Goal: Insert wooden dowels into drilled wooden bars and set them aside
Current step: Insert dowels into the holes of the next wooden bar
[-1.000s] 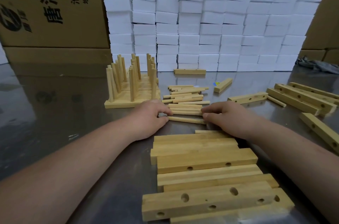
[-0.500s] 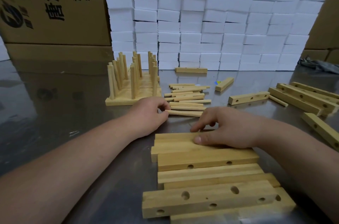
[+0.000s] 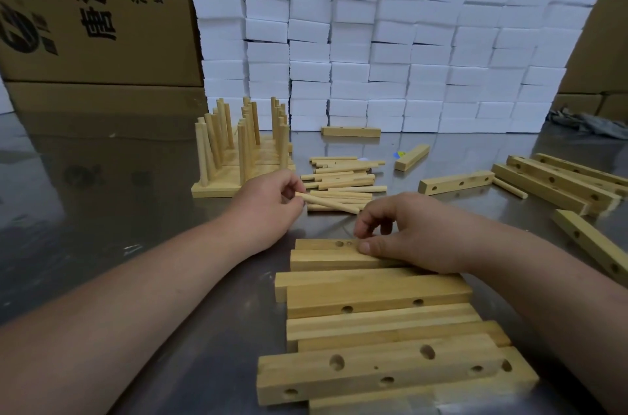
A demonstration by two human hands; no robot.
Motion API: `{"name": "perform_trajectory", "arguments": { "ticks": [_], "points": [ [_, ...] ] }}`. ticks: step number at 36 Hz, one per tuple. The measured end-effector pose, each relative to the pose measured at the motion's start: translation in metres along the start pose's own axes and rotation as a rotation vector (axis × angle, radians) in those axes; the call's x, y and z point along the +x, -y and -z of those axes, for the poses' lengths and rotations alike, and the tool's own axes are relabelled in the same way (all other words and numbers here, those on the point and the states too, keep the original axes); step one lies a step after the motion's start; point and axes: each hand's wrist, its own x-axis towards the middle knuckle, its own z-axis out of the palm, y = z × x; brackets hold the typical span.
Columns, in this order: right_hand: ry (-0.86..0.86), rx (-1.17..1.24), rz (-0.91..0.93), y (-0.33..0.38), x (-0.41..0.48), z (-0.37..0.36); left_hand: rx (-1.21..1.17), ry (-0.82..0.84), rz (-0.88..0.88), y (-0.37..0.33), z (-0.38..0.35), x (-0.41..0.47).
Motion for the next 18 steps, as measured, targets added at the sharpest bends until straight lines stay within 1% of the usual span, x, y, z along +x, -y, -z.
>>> {"name": "perform_trajectory", "arguments": {
  "ticks": [5,11,18],
  "points": [
    [0.039,-0.057,-0.03,-0.002,0.0,-0.0003,-0.015,-0.025,-0.016,0.0018,-0.0002,0.0011],
    [0.07,-0.057,0.006,0.0015,-0.0015,0.001,-0.019,-0.038,-0.026,0.0027,-0.0008,0.0016],
    [0.012,-0.031,0.027,0.0028,-0.0014,0.001,-0.02,-0.048,-0.031,0.0011,0.0003,0.0002]
  ]
}}
